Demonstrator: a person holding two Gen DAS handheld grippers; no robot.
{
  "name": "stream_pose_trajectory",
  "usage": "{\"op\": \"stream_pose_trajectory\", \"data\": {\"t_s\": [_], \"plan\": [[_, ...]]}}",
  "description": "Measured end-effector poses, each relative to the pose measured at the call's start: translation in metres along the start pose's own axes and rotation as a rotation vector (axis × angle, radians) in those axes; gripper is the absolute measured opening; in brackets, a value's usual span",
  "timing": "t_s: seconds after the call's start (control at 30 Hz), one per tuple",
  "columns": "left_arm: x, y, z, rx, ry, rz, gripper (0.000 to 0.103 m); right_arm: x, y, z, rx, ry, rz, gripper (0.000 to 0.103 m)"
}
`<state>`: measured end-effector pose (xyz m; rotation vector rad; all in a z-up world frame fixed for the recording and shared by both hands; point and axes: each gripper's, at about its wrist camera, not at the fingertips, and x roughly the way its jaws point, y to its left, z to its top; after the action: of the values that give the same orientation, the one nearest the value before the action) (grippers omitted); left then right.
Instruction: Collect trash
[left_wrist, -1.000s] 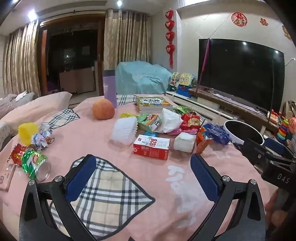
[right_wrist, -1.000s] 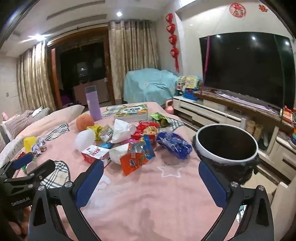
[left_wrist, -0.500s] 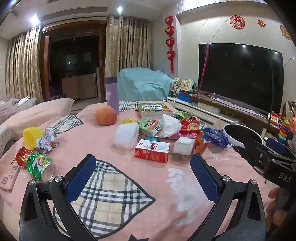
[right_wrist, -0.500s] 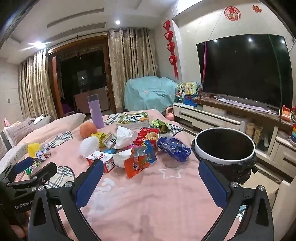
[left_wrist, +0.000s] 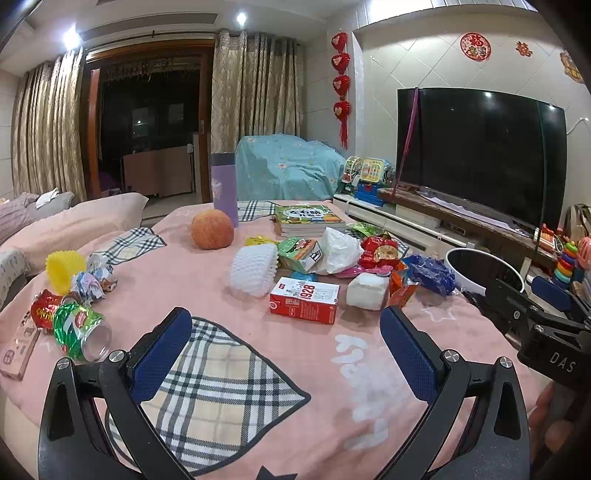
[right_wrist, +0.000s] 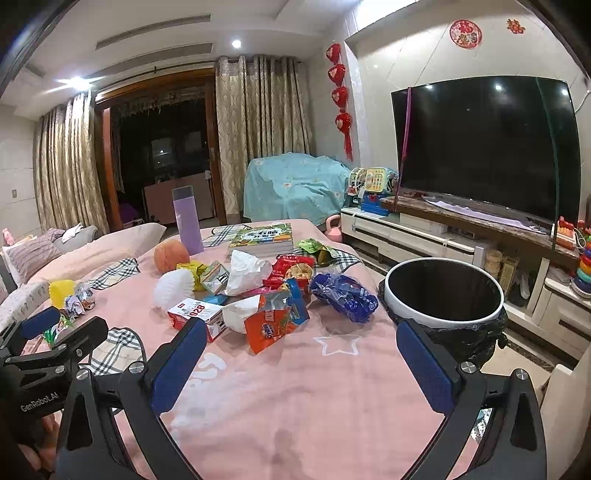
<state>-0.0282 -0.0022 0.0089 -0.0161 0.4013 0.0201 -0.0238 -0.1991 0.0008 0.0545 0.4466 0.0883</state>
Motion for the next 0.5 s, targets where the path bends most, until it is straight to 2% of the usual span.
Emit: {"op": "stream_pose_trajectory", "data": {"t_s": [0.5], "plan": [[0.0008,0.0001,-0.0005,-0.003,0.002,-0.004,0.103,-0.0007,0.0012,0.0014,0.000,-0.007,0.000,0.103]]}}
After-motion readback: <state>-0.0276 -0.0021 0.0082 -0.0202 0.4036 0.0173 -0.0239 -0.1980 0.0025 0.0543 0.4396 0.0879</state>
